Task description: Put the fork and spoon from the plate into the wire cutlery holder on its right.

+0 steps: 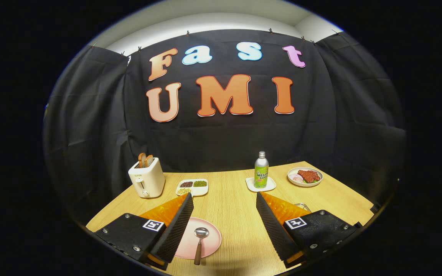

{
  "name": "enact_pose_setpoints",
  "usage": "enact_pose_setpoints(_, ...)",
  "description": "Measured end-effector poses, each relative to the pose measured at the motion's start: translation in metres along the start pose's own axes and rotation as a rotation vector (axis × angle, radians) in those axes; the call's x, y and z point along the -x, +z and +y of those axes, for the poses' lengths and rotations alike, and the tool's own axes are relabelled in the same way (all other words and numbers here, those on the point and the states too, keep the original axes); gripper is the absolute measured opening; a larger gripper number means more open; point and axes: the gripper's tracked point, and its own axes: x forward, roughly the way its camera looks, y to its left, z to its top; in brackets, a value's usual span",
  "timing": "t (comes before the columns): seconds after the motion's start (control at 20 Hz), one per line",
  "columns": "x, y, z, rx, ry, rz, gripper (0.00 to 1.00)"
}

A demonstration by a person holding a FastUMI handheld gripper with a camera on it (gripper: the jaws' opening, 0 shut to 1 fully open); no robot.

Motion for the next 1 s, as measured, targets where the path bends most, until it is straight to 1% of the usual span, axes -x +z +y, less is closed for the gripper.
enact_pose_setpoints(0.7,-0.030,-0.094,0.043,0.044,0.062,0.199,0.99)
enact_pose_setpoints(1.0,-0.035,-0.137,0.060,0.058,0.083,0.302,0.94)
